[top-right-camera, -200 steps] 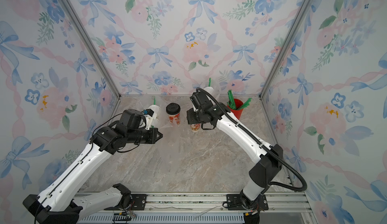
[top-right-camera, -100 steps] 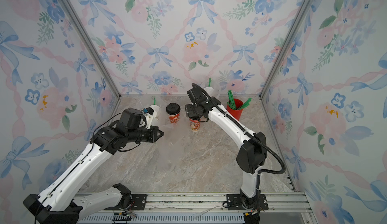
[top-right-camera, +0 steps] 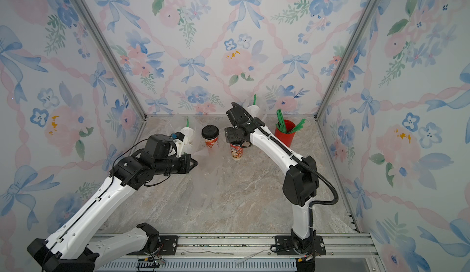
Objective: Pack milk tea into plastic carrier bags
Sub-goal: Pick up the milk tea cup at the center of the board.
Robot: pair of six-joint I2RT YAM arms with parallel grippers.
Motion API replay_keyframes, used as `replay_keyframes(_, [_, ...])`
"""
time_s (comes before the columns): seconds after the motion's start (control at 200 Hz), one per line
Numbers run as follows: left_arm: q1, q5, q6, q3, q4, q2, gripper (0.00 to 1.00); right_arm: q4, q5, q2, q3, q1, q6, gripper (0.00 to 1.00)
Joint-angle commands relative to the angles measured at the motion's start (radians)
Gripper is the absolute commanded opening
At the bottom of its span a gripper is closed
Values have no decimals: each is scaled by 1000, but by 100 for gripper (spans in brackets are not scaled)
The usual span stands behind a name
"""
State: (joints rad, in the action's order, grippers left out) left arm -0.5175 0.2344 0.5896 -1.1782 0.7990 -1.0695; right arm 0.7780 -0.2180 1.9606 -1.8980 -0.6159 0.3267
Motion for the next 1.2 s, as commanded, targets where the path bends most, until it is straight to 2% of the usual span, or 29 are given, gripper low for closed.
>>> replay_keyframes(0.0, [5, -10, 19, 9, -11, 19, 0, 4, -15, 26, -43, 10, -20, 84])
replay_keyframes(0.24, [11, -7, 20, 12, -11, 22, 0, 16, -41, 42, -51, 10, -34, 81])
replay_keyframes(1.195, [19, -1, 30, 26, -18, 35, 0, 95, -76, 78, -92, -13, -26, 82])
